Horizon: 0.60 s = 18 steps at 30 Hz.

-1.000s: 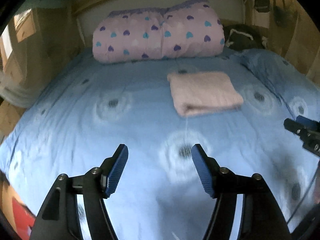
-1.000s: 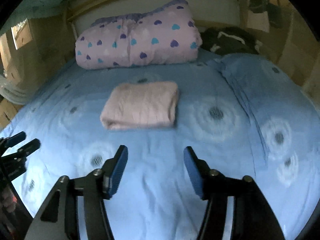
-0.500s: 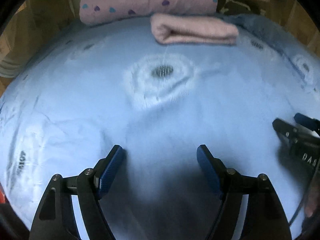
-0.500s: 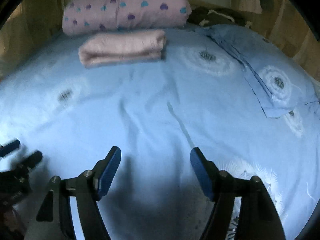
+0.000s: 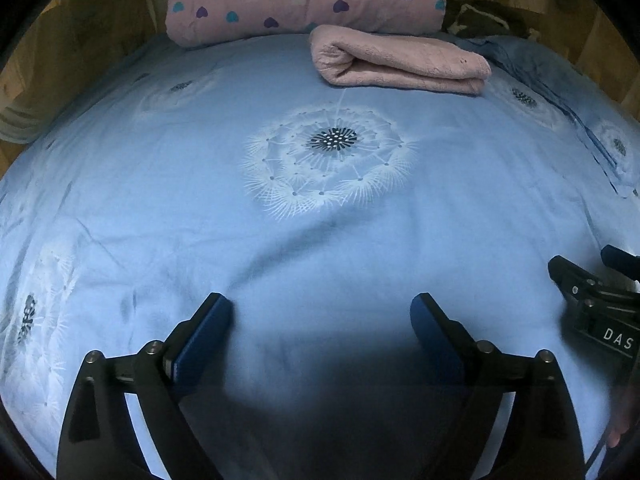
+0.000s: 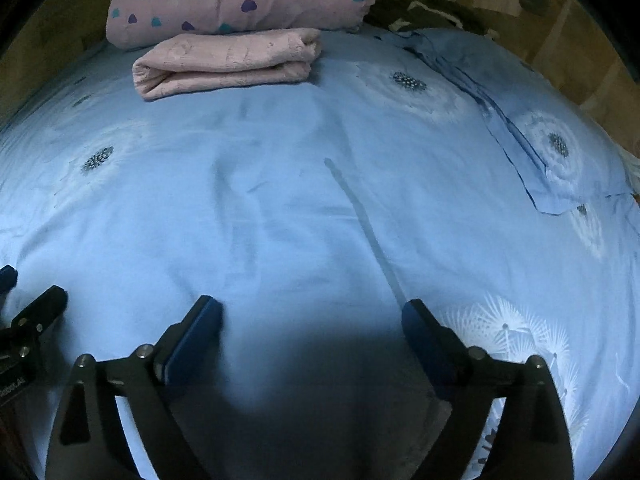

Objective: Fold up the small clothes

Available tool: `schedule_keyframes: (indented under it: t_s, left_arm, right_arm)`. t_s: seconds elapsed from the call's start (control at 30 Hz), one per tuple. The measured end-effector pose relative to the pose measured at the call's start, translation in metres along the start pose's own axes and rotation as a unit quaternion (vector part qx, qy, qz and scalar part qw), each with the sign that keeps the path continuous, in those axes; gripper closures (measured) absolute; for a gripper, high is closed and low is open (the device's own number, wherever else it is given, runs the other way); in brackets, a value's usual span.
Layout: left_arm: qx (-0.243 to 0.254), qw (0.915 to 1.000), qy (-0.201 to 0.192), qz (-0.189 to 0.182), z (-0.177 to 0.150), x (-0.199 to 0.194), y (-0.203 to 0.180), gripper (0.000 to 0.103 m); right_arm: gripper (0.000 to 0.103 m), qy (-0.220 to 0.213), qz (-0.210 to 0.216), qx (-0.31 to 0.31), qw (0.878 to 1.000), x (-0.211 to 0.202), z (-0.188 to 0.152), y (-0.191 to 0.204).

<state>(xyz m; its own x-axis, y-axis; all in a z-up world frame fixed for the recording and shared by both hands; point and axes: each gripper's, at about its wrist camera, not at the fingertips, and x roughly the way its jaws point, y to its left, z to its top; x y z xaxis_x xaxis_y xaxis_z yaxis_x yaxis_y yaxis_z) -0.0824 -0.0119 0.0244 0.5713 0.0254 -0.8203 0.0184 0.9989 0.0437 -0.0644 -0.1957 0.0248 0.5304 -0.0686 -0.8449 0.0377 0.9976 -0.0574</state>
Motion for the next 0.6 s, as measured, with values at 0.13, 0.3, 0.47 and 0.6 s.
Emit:
schedule_keyframes:
  t_s: [0.13,0.3,0.47,0.6]
  left_arm:
    - [-0.002,1.0000,0.001,-0.004,0.0005,0.0006,0.0006,0.027]
    - [-0.002,1.0000,0.001,-0.004,-0.0002,0.0011,0.0010,0.026]
    - [-0.004,1.0000,0.001,-0.006,-0.0006,0.0017,0.0012,0.025]
    - [-0.004,1.0000,0.000,-0.005,-0.0007,0.0008,0.0004,0.025]
  right_arm:
    - [0.007,0.000,0.000,0.001,1.000,0.0000,-0.0004,-0.0001]
    - [0.007,0.001,0.001,0.001,1.000,0.0007,-0.0001,-0.0003]
    - [0.006,0.001,0.001,0.001,1.000,0.0010,0.0000,-0.0005]
    - [0.006,0.001,0.001,0.001,1.000,0.0011,0.0002,-0.0003]
